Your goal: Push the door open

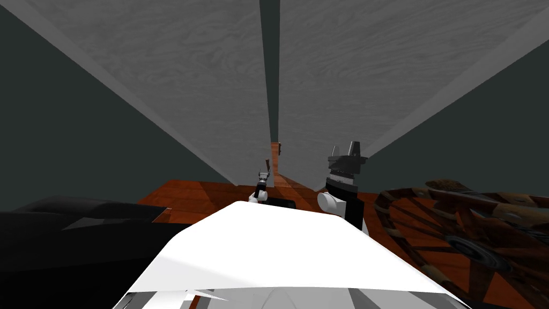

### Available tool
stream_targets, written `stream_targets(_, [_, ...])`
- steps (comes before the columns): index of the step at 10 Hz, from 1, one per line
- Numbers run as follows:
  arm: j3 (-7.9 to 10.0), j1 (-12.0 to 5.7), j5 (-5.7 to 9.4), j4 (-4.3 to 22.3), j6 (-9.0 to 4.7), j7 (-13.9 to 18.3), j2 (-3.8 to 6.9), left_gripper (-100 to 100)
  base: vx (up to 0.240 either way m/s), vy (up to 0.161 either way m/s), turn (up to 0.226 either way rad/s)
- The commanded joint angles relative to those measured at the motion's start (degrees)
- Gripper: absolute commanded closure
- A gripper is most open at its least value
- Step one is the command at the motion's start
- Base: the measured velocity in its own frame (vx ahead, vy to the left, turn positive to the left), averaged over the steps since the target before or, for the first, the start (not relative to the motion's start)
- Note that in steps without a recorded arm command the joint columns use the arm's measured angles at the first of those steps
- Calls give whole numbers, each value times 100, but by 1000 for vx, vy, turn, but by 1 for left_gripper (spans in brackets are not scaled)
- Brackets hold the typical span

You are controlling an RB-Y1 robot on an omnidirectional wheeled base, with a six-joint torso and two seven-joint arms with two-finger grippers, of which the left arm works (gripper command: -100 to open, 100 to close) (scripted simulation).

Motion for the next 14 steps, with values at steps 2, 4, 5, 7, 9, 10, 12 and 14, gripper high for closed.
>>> stream_targets(2, [15,-3,14,36,-32,32,-75,-100,177,9,-21])
stream_targets(4, [24,-1,22,52,-49,51,-211,-100,160,10,-21])
stream_targets(5, [24,36,21,-34,-4,25,-158,-100,75,-3,-2])
stream_targets(7, [24,36,21,-34,-4,25,-158,100,-19,-6,-24])
stream_targets(9, [24,36,21,-34,-4,25,-158,100,-5,-2,6])
stream_targets(10, [24,36,21,-34,-4,25,-158,100,0,0,0])
stream_targets(12, [191,46,43,-22,10,17,-105,100,4,4,-65])
stream_targets(14, [333,70,63,-9,4,9,-56,100,11,11,-97])
